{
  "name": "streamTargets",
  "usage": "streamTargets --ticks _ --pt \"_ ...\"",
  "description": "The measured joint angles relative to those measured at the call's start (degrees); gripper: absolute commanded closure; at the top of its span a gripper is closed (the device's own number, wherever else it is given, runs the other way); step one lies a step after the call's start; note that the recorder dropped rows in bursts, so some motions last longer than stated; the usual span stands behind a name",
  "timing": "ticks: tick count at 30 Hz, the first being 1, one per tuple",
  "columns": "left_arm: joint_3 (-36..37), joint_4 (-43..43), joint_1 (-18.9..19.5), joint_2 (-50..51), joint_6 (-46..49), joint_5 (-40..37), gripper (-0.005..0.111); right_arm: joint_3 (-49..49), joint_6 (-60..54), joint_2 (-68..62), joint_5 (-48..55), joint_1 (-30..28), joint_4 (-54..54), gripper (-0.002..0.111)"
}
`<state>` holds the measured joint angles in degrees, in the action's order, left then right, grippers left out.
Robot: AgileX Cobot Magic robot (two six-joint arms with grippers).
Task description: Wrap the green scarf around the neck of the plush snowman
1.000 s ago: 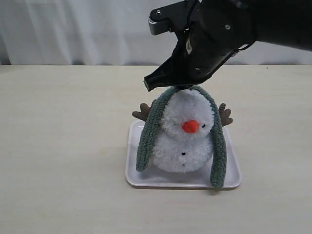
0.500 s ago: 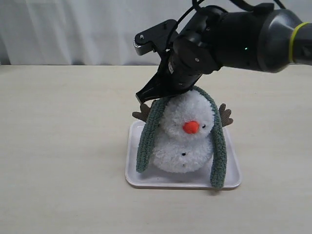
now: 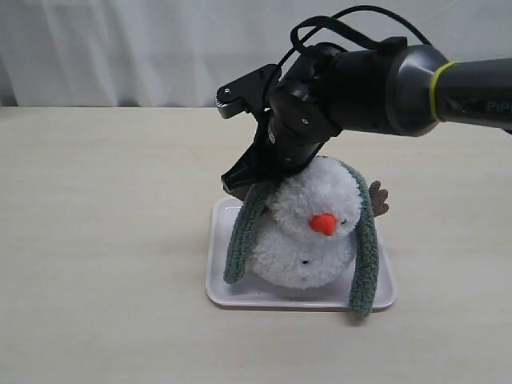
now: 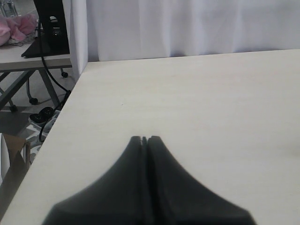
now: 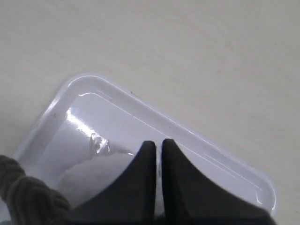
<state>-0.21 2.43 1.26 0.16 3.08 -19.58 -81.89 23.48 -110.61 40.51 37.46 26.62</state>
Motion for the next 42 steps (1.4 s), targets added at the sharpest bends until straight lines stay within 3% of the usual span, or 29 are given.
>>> streamTargets --ticks 10,18,22,28,34,42 --pt "0.0 0.0 0.0 0.0 0.0 0.0 0.107 0.0 0.0 6.1 -0.1 0.0 -2.6 0.104" --pt "0.0 0.0 0.0 0.0 0.0 0.0 0.107 0.0 -9.9 9.5 2.0 0.0 -19.1 0.084" --pt "0.0 0.0 0.0 0.0 0.0 0.0 0.107 1.5 -13.4 9.5 4.3 1.5 -23.5 0.081" --pt "0.0 0.0 0.0 0.0 0.0 0.0 0.107 3.3 -4.2 9.3 4.8 5.1 -14.3 0.081" --pt "0.0 0.0 0.0 0.0 0.0 0.0 0.107 3.3 7.0 9.3 2.8 5.2 -5.5 0.081" --pt "0.0 0.0 0.0 0.0 0.0 0.0 0.107 3.3 10.1 5.0 0.9 5.2 -2.6 0.081"
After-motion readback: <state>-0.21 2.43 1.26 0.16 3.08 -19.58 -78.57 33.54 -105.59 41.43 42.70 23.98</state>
